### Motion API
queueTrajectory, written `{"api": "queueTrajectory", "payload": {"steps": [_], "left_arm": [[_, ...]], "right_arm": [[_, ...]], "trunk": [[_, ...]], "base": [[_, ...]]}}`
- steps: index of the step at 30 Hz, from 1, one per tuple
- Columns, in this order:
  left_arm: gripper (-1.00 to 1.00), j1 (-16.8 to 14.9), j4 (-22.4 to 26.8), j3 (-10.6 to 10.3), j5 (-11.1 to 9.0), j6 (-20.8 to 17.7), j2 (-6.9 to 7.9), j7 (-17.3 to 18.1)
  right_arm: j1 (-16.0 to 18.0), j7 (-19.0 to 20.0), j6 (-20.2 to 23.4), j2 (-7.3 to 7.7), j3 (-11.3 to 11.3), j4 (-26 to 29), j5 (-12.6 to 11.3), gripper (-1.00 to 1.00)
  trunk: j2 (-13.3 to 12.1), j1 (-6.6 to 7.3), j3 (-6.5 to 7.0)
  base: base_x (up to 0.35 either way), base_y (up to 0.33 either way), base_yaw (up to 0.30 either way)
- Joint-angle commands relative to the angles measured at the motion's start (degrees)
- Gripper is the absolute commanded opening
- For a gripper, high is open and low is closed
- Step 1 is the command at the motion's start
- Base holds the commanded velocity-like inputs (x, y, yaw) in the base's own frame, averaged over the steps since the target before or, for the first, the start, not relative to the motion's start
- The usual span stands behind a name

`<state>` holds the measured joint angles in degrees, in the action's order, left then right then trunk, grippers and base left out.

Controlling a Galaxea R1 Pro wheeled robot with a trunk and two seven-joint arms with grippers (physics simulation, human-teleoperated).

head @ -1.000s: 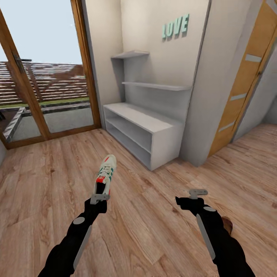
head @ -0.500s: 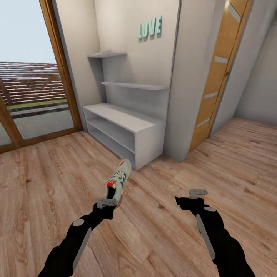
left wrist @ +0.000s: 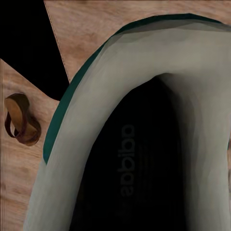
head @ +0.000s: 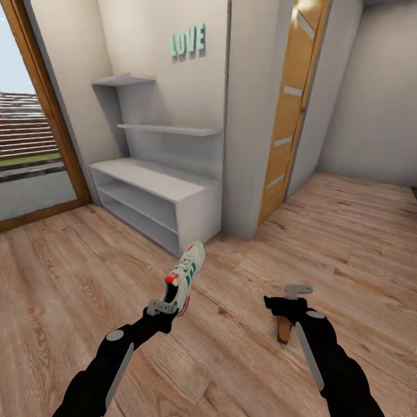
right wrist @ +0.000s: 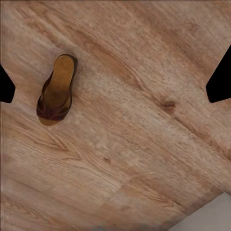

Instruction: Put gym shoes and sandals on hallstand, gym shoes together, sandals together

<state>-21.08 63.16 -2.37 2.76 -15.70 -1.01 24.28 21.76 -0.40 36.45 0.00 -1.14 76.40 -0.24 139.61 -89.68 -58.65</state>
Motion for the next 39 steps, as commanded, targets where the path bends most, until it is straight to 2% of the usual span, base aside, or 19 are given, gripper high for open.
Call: {"api": "queueTrajectory", "payload": {"steps": [1,9,15,39], "left_arm": [[-1.0,0.0,0.1,0.1,0.2,-0.3,-0.03,0.3],[-1.0,0.0,0.1,0.1,0.2,-0.3,-0.05,0.3],[-1.0,0.0,0.1,0.1,0.2,-0.3,-0.05,0.3],[-1.0,0.0,0.1,0.0,0.2,-0.3,-0.05,0.3]], "right_arm": [[0.0,0.0,0.3,0.0,0.0,0.1,0.0,1.0],[0.0,0.0,0.3,0.0,0.0,0.1,0.0,1.0],[0.0,0.0,0.3,0.0,0.0,0.1,0.0,1.0],[0.0,0.0,0.3,0.01,0.0,0.1,0.0,1.0]], "trunk": [[0.0,-0.02,-0.06],[0.0,-0.02,-0.06],[0.0,-0.02,-0.06],[0.0,-0.02,-0.06]], "base": [[0.286,0.0,-0.27],[0.327,0.0,-0.101],[0.333,0.094,-0.254],[0.236,0.242,-0.298]]}}
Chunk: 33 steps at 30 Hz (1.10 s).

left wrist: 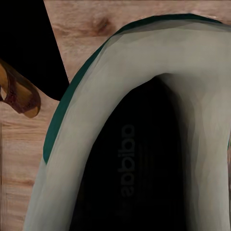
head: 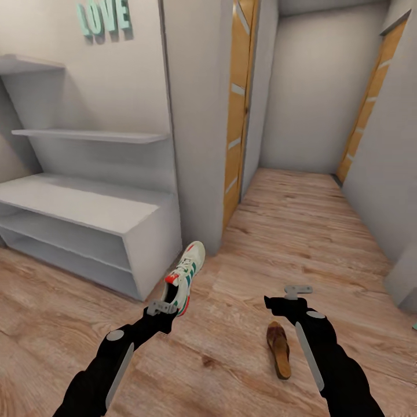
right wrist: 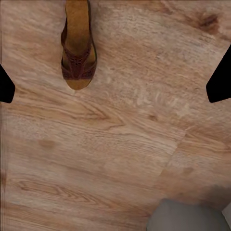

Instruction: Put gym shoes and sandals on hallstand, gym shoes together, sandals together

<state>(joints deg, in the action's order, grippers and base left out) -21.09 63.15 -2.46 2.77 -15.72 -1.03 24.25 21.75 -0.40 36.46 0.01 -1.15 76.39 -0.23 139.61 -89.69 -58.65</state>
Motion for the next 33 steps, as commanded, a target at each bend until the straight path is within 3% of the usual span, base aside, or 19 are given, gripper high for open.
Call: {"api": "queueTrajectory", "payload": {"steps": [1,14,23,33], "left_arm": [[-1.0,0.0,0.1,0.1,0.2,-0.3,-0.02,0.3],[-1.0,0.0,0.0,0.1,0.2,-0.3,-0.03,0.3],[-1.0,0.0,0.1,0.1,0.2,-0.2,-0.08,0.3],[-1.0,0.0,0.0,0.1,0.1,-0.3,-0.21,0.3]], "right_arm": [[0.0,0.0,0.3,0.0,0.0,0.1,0.0,1.0],[0.0,0.0,0.3,0.0,0.0,0.1,0.0,1.0],[0.0,0.0,0.3,0.01,0.0,0.1,0.2,1.0],[0.0,0.1,0.3,0.08,0.0,0.1,0.2,1.0]], "trunk": [[0.0,-0.01,-0.06],[0.0,-0.01,-0.06],[0.0,-0.01,-0.06],[0.0,-0.01,-0.06]], "base": [[0.127,0.103,-0.3],[0.071,-0.003,-0.283],[0.257,-0.164,-0.04],[0.076,-0.024,-0.001]]}}
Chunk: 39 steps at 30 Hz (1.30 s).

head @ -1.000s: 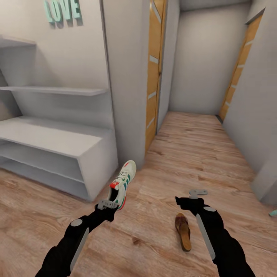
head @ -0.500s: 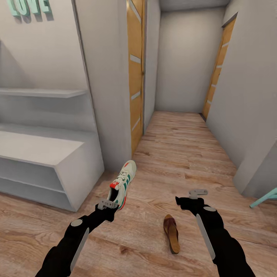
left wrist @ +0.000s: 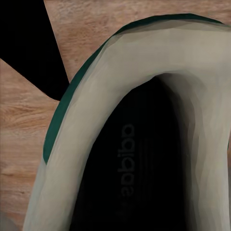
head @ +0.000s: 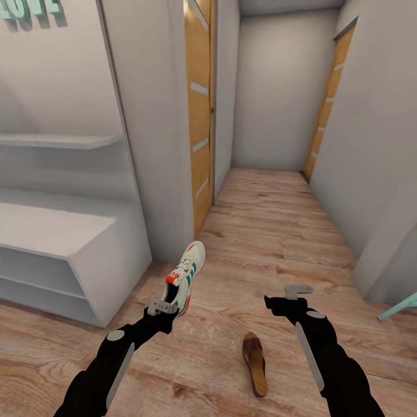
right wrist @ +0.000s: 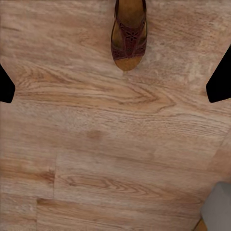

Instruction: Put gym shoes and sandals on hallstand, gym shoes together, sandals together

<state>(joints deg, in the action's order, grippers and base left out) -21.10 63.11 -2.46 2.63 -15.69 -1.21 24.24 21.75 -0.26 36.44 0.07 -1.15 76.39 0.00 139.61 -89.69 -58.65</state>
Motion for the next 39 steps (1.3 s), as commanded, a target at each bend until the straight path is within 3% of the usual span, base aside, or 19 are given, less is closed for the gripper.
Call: {"api": "queueTrajectory", "payload": {"steps": [1,8,14,18,19,32,34,39], "left_arm": [[-1.0,0.0,0.1,0.1,0.3,-0.3,-0.06,0.3],[-1.0,-0.2,0.4,0.2,0.4,-0.3,-0.23,0.3],[-1.0,-1.2,0.8,0.2,0.4,-0.9,-1.9,0.1],[-1.0,-4.2,0.9,0.2,0.5,-0.9,-2.89,0.1],[-1.0,-6.3,0.8,0.1,0.4,-0.8,-3.44,0.2],[-1.0,-6.7,0.8,0.1,0.5,-0.6,-3.38,0.3],[-1.0,-6.7,0.8,0.1,0.5,-0.6,-3.37,0.3],[-1.0,-6.7,0.8,0.0,0.5,-0.7,-3.36,0.3]], "right_arm": [[0.0,-0.1,0.3,0.01,0.0,0.1,0.0,1.0],[0.0,-0.2,0.4,0.01,0.0,0.1,0.1,1.0],[0.0,-0.2,0.4,0.01,0.0,0.2,0.1,1.0],[0.0,-0.2,0.4,0.01,0.0,0.2,0.0,1.0],[0.0,-0.2,0.5,0.01,0.0,0.2,0.0,1.0],[0.0,-0.2,0.4,0.1,-0.2,-0.1,0.3,1.0],[0.0,-0.2,0.3,0.1,-0.3,-1.3,0.3,1.0],[0.0,-0.2,-2.5,0.1,-0.3,-13.1,0.1,1.0]], "trunk": [[0.0,-0.01,-0.06],[0.0,-0.01,-0.06],[0.0,-0.01,-0.06],[0.0,-0.01,-0.06],[0.0,-0.01,-0.06],[0.0,-0.01,-0.06],[0.0,-0.01,-0.06],[0.0,-0.01,-0.06]], "base": [[0.251,-0.001,0.0],[0.179,0.0,0.003],[0.02,0.0,0.155],[0.003,0.0,0.073],[0.0,0.0,0.006],[0.0,0.0,0.001],[0.0,0.0,0.0],[0.14,-0.096,0.0]]}}
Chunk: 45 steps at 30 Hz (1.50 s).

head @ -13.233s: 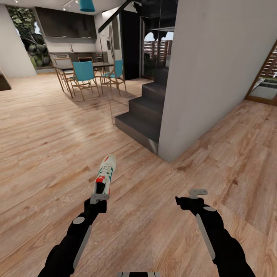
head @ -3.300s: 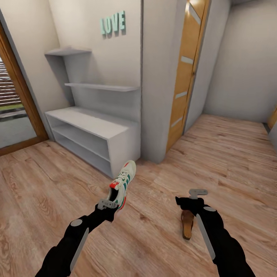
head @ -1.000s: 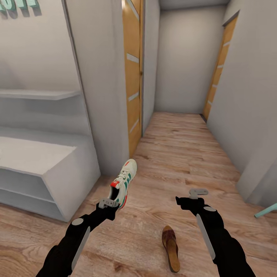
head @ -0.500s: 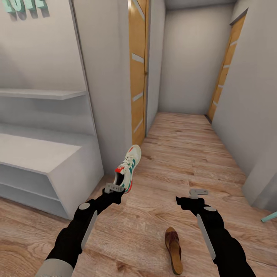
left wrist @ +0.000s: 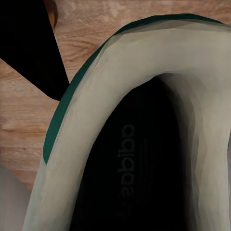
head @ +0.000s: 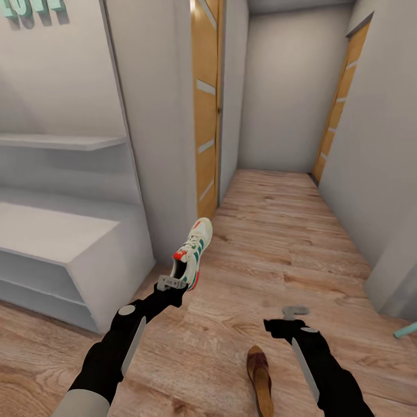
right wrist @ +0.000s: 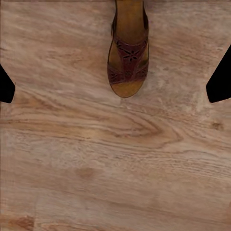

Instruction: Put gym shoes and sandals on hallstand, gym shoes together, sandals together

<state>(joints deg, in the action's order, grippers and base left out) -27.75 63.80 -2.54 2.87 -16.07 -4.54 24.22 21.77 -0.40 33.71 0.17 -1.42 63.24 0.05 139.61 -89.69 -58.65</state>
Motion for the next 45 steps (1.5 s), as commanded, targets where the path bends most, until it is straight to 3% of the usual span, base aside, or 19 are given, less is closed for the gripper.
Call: {"api": "queueTrajectory", "payload": {"steps": [1,3,8,11,20,28,45], "left_arm": [[-1.0,0.0,0.1,0.1,0.3,-0.3,-0.03,0.3],[-1.0,0.0,0.2,0.1,0.3,-0.3,-0.03,0.3],[-1.0,0.0,0.4,0.1,0.3,-0.4,-0.08,0.3],[-1.0,0.0,0.5,0.1,0.3,-0.4,-0.16,0.3],[-1.0,0.0,0.4,-0.1,0.3,-0.4,-0.12,0.3],[-1.0,0.0,0.4,-0.1,0.2,-0.3,-0.12,0.3],[-1.0,0.0,0.4,-0.1,0.2,-0.2,-0.12,0.4]], "right_arm": [[0.0,0.0,-1.9,0.01,0.0,-3.1,0.0,1.0],[0.0,0.0,-8.3,-0.01,0.0,-9.2,-0.2,1.0],[0.0,0.0,-16.0,0.02,0.0,-14.6,-0.2,1.0],[0.0,0.0,-17.7,0.01,0.0,-17.3,-0.2,1.0],[0.0,0.0,-18.7,-0.07,0.1,-29.1,-0.1,1.0],[0.0,0.0,-18.7,-0.16,0.1,-30.1,-0.1,1.0],[0.0,0.0,-18.7,-0.17,0.2,-30.1,-0.1,1.0]], "trunk": [[0.0,-0.01,-0.05],[0.0,-0.01,-0.05],[0.0,-0.01,-0.05],[0.0,-0.01,-0.05],[0.4,-0.23,-0.3],[3.6,-1.99,-2.33],[3.9,-2.42,-7.52]], "base": [[0.195,-0.142,0.0],[0.086,-0.063,0.0],[0.031,-0.023,0.0],[0.006,-0.004,0.0],[0.001,0.0,0.004],[0.0,0.0,0.095],[0.0,0.0,0.162]]}}
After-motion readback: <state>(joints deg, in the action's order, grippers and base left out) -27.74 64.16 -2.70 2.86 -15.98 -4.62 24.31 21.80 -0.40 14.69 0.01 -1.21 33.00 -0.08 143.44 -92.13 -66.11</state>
